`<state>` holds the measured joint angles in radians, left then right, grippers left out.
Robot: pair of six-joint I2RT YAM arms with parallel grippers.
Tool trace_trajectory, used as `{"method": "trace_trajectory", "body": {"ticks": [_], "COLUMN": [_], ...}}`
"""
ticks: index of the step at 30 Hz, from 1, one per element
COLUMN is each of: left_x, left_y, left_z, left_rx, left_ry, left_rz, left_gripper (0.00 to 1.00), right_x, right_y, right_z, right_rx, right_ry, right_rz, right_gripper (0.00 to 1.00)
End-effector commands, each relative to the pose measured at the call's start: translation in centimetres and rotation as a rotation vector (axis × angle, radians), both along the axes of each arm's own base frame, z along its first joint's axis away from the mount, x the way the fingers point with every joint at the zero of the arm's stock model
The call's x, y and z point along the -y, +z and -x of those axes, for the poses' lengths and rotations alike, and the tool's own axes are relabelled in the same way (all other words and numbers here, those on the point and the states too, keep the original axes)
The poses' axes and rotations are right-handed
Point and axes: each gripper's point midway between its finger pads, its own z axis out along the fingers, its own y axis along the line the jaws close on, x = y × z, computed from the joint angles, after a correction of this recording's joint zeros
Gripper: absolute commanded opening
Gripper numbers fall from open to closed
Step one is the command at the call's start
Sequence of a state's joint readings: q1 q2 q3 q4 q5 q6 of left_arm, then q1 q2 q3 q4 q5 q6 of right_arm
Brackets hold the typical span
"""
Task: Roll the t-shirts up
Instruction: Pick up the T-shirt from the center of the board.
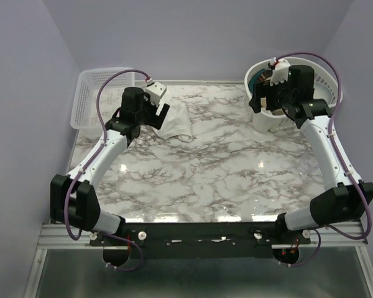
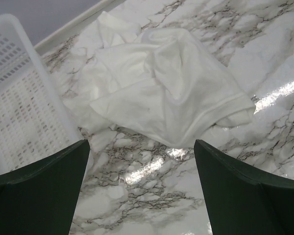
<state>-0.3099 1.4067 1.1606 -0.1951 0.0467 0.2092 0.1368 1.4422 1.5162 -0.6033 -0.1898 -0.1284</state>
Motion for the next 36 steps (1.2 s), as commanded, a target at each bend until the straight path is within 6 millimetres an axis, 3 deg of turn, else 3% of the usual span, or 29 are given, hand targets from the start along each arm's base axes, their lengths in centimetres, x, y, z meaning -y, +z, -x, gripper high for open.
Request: {"method": "trace_trajectory", "body": {"ticks": [1,5,8,9,10,12,13,17,22,26,31,36], "left_x": [1.0,1.4,1.9,2.1,2.4,2.4,2.4,2.1,2.5,2.9,2.1,1.6], "left_y": [1.3,1.3,0.6,0.3,-1.2,-1.3,-3.0,-4.5,-8.3,-9.6,-8.3,-10.2], "left_z": [-0.4,-1.2,-2.2,-2.5,-3.1,-4.1,-4.8,-6.6,-7.7,-6.7,-4.2,-1.5], "left_rx": [-0.016,-0.040,-0.087,-0.104,-0.150,-0.186,-0.224,-0.226,-0.295,-0.356,-0.410,-0.529], "left_ry": [-0.035,-0.025,-0.010,-0.010,-0.007,0.030,0.046,0.087,0.076,0.036,0.093,0.177], "left_rz": [0.016,0.037,0.054,0.052,0.048,0.051,0.037,0.013,-0.027,-0.026,0.037,0.139], "left_gripper": [0.99,0.98,0.97,0.89,0.86,0.84,0.84,0.82,0.73,0.72,0.80,0.86], "right_x": [0.0,-1.9,-2.9,-3.1,-3.2,-3.3,-3.3,-3.8,-4.4,-4.3,-4.0,-4.2], "right_y": [0.2,-0.2,-0.2,-0.2,-0.1,-0.1,-0.2,-0.3,-0.5,-0.4,-1.3,-2.0], "right_z": [0.2,1.8,1.9,2.0,1.9,1.7,1.6,1.9,2.1,2.3,2.5,2.5], "right_rx": [-0.014,-0.026,-0.042,-0.047,-0.044,-0.042,-0.042,-0.058,-0.075,-0.065,-0.073,-0.095], "right_ry": [0.023,0.248,0.277,0.285,0.287,0.279,0.278,0.294,0.322,0.338,0.348,0.360], "right_rz": [0.028,0.080,0.028,0.018,0.011,0.000,0.000,-0.026,-0.048,-0.033,-0.003,-0.010], "right_gripper": [1.00,1.00,1.00,1.00,0.99,0.99,0.99,0.99,0.99,0.99,0.99,1.00]}}
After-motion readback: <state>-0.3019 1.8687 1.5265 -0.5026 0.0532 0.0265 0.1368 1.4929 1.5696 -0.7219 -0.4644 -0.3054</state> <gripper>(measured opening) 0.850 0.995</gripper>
